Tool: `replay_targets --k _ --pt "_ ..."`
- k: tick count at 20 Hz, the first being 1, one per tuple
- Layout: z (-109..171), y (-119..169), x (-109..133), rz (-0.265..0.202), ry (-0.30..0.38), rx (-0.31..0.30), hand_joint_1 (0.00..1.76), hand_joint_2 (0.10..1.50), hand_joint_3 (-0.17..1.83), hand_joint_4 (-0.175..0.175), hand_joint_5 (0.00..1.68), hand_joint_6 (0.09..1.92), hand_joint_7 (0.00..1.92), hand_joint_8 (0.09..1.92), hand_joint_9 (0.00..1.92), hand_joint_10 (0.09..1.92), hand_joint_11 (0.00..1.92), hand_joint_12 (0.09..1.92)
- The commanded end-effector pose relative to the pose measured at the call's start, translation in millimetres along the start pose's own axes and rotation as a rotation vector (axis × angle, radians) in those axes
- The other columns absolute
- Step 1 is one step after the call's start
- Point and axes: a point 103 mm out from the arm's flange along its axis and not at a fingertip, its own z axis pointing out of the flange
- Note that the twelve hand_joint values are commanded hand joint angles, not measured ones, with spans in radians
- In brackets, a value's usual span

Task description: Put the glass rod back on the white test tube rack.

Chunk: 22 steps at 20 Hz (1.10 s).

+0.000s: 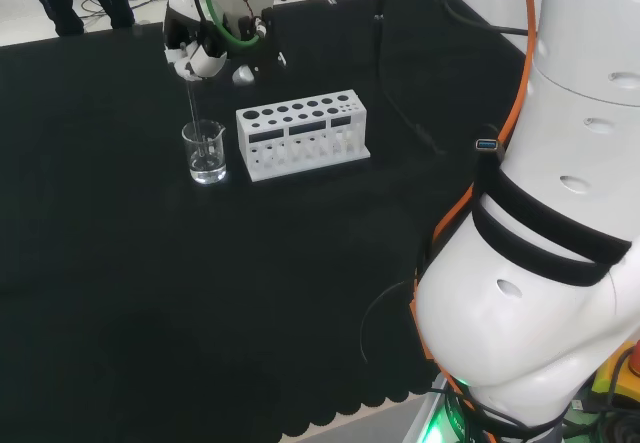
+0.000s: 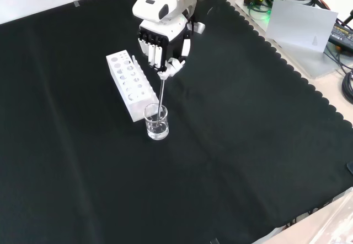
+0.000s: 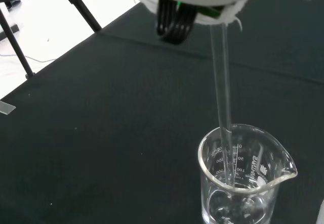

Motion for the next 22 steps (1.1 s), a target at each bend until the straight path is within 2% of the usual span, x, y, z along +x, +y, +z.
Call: replay_targets --k 1,7,15,22 --pt "-1 0 4 -0.002 -0.002 -0.003 1.32 0.66 0.71 -0.175 1.23 0.5 1.23 1.05 1.69 0.7 1.67 0.79" --pt "-7 2 12 0.001 0.0 -0.014 1.32 0.66 0.71 -0.175 1.23 0.5 1.23 1.05 1.69 0.7 1.67 0.79" --pt "-11 2 10 0.009 0.004 -0.02 1.32 0.66 0.71 -0.175 1.23 0.5 1.23 1.05 1.69 0.7 1.67 0.79" --pt "-30 -9 8 0.017 0.0 -0.014 1.32 0.66 0.71 -0.175 1.23 0.5 1.23 1.05 1.69 0.71 1.67 0.79"
